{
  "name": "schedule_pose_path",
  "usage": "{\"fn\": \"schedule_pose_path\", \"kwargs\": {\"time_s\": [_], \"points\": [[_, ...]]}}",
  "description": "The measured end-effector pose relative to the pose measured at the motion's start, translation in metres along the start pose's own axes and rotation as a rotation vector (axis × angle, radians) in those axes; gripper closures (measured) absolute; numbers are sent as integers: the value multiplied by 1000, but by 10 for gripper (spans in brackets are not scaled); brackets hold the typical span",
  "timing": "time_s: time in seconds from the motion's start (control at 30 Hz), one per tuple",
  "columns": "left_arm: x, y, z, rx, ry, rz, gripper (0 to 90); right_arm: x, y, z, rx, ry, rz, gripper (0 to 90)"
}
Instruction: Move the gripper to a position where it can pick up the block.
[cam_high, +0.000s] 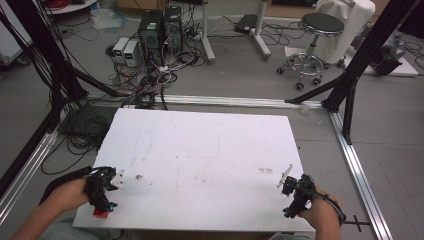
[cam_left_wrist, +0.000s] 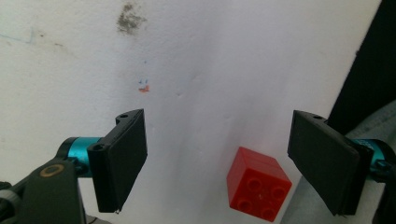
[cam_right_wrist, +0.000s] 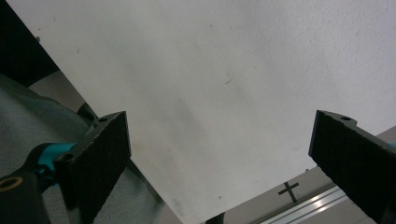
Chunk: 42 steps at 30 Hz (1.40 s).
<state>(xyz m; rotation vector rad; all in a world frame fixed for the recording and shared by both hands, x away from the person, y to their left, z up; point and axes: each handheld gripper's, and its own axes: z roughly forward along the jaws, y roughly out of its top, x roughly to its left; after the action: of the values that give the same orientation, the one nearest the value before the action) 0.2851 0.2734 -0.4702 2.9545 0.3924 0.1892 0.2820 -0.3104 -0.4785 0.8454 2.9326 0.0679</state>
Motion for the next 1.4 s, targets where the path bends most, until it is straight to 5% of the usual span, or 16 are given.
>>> {"fn": "schedule_pose_path", "kwargs": {"time_s": [0.2,0.37,0.5,0.93,1.1,1.4], "points": [[1,-5,-3,7,-11,34,202,0,1,2,3,10,-4,48],[-2,-10,-8,3,-28,103,202,0,3,3,6,12,-5,48],[-6,-14,-10,36,-40,197,202,0,4,4,4,16,-16,48],[-11,-23,-8,63,-52,270,209,1,4,5,5,22,-9,48],[-16,-27,-4,80,-95,307,210,1,4,5,2,31,-7,48],[-19,-31,7,107,-110,324,212,2,4,5,0,38,-11,48]]}}
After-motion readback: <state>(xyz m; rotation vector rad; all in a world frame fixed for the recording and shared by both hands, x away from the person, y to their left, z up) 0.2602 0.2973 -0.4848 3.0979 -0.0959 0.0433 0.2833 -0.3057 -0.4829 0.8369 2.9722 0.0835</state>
